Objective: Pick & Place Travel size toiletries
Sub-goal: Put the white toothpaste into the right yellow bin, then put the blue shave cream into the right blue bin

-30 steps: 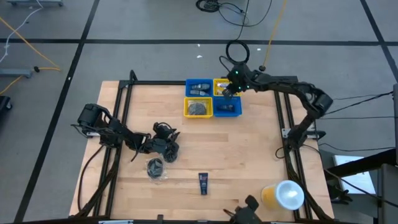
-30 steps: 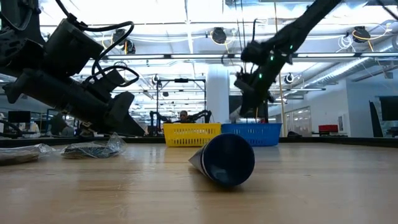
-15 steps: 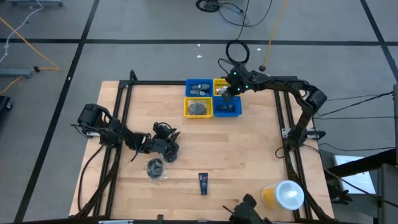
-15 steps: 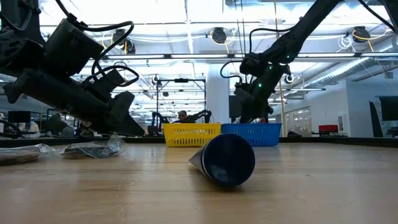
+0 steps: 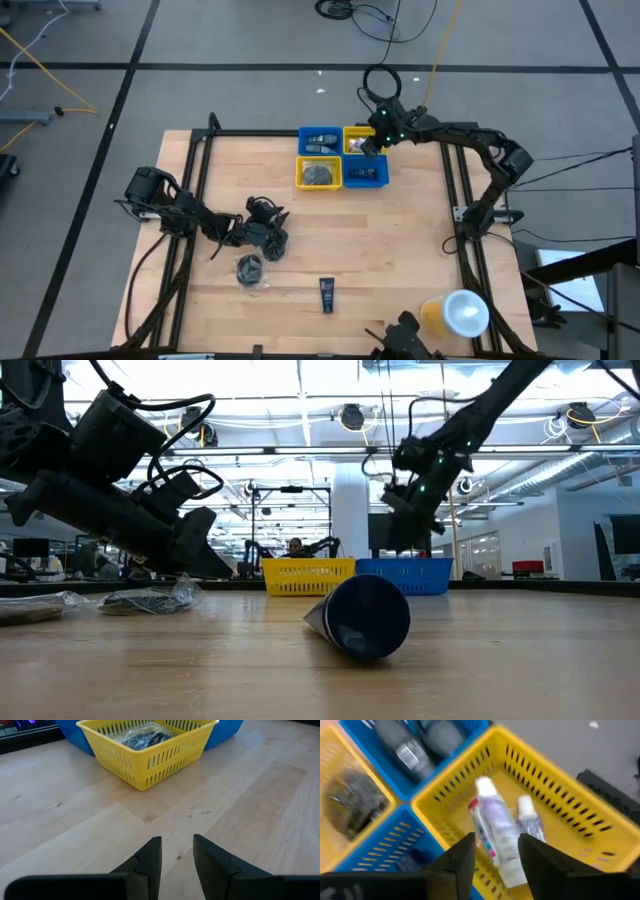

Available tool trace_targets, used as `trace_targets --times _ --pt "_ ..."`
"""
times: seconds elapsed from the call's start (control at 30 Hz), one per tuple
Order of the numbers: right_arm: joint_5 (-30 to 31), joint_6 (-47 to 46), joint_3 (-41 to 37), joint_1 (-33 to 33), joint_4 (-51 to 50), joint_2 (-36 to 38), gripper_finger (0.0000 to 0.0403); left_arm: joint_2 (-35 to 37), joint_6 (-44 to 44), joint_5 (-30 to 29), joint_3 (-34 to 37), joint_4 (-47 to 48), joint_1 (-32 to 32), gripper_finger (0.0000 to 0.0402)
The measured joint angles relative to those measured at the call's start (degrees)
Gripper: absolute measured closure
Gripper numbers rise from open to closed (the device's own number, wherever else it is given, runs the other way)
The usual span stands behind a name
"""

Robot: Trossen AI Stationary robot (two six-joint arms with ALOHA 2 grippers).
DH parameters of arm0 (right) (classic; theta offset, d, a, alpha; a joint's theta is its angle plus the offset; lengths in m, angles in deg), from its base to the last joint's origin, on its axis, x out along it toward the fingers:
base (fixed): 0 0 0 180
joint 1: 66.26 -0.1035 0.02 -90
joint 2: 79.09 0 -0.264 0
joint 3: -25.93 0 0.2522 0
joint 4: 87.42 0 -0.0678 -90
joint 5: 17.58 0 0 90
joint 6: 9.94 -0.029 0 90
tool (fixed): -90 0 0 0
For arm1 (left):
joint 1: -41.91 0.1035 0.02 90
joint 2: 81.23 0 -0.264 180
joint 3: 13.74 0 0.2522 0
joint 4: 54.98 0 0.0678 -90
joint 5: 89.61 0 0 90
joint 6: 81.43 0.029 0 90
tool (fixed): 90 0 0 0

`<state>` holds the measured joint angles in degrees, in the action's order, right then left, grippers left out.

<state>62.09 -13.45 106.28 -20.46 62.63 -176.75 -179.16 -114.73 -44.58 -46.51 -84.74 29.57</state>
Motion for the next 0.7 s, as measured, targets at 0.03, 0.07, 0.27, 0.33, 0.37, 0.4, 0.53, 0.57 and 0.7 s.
trace_targets --times 0.03,0.07,0.27,0.33,0.37,0.4,0.53,0.57,0.7 --pt "0.0 -0.1 0.0 0.0 -0.4 1.0 0.0252 0.0 0.0 0.0 0.0 0.0 0.0 0.0293" --pt "0.0 -0.1 0.0 -0.2 -0.8 2.1 0.0248 0.0 0.0 0.0 0.0 0.0 0.0 0.0293" --pt "0.0 0.6 -0.5 -4.7 0.6 8.8 0.0248 0.0 -0.1 0.0 0.0 0.0 0.0 0.0293" --pt "0.0 1.7 -2.4 -7.8 4.0 10.6 0.0253 0.0 -0.2 0.0 0.0 0.0 0.0 0.0293" --pt "0.0 2.1 -3.9 -9.5 6.4 11.6 0.0255 0.0 -0.2 0.0 0.0 0.0 0.0 0.0293" --pt "0.0 2.4 -5.7 -11.6 9.1 12.5 0.0258 0.0 -0.2 0.1 0.0 0.0 0.0 0.0293" --pt "0.0 1.9 -15.3 -20.5 26.0 14.1 0.0265 0.0 -0.2 0.1 0.0 0.0 0.0 0.0293" --pt "0.0 1.9 -18.0 -23.2 30.9 14.2 0.0267 0.0 -0.2 0.1 0.0 0.0 0.0 0.0293" --pt "2.0 6.7 -28.3 -34.3 48.6 12.5 0.0268 0.0 -0.2 0.1 0.0 0.0 0.0 0.0293"
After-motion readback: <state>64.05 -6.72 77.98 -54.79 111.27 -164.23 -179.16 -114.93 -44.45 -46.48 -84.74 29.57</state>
